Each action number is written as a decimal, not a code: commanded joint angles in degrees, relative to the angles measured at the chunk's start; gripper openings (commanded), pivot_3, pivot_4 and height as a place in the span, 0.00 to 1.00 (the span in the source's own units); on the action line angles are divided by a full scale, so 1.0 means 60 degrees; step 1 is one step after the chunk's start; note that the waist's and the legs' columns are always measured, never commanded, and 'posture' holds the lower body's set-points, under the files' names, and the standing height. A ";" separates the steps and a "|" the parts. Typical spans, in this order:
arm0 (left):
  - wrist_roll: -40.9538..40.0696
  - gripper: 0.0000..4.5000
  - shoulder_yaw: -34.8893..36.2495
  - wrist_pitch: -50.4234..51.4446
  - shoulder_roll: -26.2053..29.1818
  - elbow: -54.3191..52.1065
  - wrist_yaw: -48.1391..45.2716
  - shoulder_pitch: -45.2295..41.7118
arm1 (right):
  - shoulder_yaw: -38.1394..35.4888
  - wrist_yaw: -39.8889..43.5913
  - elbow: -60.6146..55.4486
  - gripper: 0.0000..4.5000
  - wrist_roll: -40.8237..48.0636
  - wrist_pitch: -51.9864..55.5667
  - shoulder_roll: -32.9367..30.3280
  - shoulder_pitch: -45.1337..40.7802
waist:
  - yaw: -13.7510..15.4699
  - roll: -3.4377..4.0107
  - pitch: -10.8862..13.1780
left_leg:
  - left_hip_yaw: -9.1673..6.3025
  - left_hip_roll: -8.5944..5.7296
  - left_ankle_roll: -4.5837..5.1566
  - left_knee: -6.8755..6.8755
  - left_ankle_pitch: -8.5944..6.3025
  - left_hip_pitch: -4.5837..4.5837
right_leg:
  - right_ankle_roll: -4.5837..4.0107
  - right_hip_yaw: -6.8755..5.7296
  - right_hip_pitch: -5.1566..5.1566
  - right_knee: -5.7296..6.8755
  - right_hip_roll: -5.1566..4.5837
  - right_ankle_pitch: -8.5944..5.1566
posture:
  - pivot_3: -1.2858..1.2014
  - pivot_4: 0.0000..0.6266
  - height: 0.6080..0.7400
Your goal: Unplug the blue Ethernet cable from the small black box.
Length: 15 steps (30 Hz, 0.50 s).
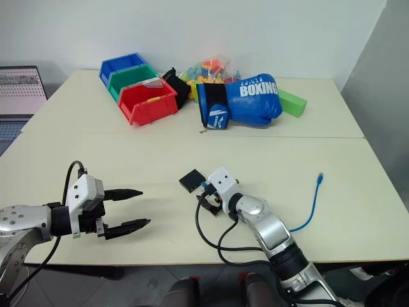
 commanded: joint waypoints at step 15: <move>-0.0497 1.00 0.0188 0.0186 -0.0543 0.0918 -0.0014 -0.0535 | 0.0085 0.0499 -0.0344 0.03 -0.0849 -0.0424 -0.0445 -0.0241 | 0.0019 -0.0001 -0.0001 | -0.0005 -0.0001 0.0000 0.0000 0.0000 0.0002 | 0.0008 -0.0005 0.0000 0.0007 0.0003 -0.0006 | 0.52 0.24 1.00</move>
